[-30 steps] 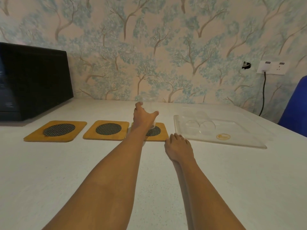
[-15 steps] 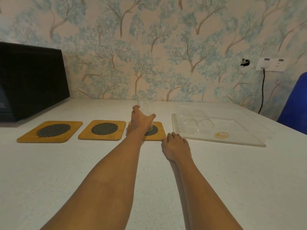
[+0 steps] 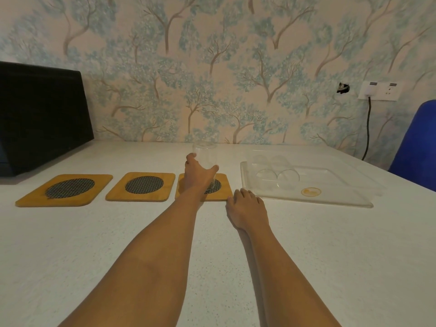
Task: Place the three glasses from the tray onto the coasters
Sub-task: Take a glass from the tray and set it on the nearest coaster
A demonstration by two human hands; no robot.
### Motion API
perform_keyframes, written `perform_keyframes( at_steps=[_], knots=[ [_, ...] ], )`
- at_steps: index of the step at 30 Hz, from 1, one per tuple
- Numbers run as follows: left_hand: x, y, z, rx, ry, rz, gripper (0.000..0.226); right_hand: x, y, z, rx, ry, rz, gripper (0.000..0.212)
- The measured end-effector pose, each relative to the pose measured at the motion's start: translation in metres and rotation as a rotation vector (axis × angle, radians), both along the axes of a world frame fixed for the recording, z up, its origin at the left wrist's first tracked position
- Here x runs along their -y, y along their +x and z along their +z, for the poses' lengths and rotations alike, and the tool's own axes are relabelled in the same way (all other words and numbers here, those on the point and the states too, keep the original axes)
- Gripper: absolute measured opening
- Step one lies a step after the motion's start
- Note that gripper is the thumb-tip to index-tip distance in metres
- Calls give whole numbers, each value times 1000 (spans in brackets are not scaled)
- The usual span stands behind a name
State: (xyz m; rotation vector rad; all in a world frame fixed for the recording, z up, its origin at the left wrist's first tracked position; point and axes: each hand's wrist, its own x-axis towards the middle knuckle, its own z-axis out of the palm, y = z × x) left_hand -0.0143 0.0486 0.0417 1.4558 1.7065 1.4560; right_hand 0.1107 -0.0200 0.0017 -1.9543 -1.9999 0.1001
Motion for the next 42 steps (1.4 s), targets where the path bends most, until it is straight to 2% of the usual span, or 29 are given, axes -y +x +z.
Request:
perform_keyframes(
  at_steps=[7, 14, 19, 22, 26, 29, 32, 36, 38, 42],
  knots=[
    [3, 1, -4, -72, -28, 25, 101, 1, 0, 1, -7, -1, 1, 51],
    [2, 1, -6, -42, -20, 0, 82, 2, 0, 1, -1, 4, 4, 52],
    [2, 1, -5, -46, -29, 7, 79, 2, 0, 1, 5, 5, 0, 52],
    [2, 2, -5, -54, -38, 5, 82, 3, -1, 1, -1, 6, -5, 52],
    [7, 3, -7, -61, -47, 32, 104, 2, -1, 0, -25, 22, -10, 51],
    [21, 7, -13, -53, 56, 148, 102, 3, -1, 1, -95, 77, -19, 49],
    [41, 12, -22, -196, 257, 238, 82, 5, -1, 6, -153, 237, -61, 42],
    [60, 22, -25, -440, 446, 98, 52, 7, 0, 15, -417, 482, -188, 30],
    [65, 30, -28, -544, 433, 8, 47, 9, 4, 20, -503, 581, -213, 27],
    [64, 44, -38, -734, 219, -108, 48, 8, 14, 34, -523, 731, -192, 25]
  ],
)
